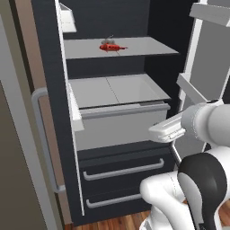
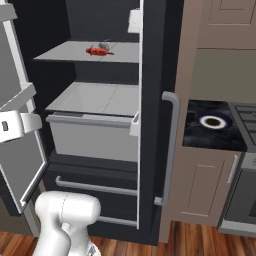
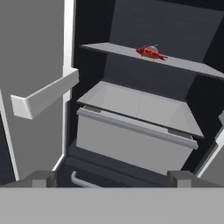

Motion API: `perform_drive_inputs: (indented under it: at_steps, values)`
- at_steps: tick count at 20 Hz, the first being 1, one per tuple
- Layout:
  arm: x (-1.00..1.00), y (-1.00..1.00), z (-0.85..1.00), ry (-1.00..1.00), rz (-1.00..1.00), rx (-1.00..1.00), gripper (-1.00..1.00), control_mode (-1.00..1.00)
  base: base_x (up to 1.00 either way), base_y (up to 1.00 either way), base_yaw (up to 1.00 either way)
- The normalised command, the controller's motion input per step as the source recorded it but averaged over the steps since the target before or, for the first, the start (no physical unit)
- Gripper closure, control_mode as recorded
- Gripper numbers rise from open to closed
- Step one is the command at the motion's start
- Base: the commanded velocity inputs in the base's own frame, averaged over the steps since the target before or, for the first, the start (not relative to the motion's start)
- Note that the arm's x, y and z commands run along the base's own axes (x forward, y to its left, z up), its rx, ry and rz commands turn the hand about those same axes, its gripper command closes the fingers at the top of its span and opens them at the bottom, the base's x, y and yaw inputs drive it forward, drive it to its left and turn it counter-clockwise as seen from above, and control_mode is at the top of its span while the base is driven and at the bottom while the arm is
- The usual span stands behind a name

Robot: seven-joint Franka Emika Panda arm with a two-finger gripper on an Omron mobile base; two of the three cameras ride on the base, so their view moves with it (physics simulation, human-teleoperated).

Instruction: Place the fish on the counter behind the older fish on the same shelf of the fridge to maintain FIFO order. Close the fridge door when finished.

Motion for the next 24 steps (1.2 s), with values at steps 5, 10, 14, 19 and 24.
perform_drive_inputs:
  at_steps: [5,10,14,19,24]
  values:
    - [0.0,0.0,0.0,0.0,0.0,0.0,-1.0,1.0,-0.06,0.15,0.0]
    - [0.0,-0.03,-0.04,0.0,0.0,0.04,-1.0,-1.0,-0.01,0.0,0.0]
    - [0.0,-0.77,-0.07,-0.02,-0.04,0.17,-1.0,-1.0,0.0,0.0,0.0]
    - [0.0,-1.0,-0.06,-0.03,-0.09,0.33,-1.0,-1.0,0.0,0.0,0.0]
    - [-0.05,-1.0,-0.09,0.02,-0.19,0.37,-1.0,-1.0,0.0,0.0,0.0]
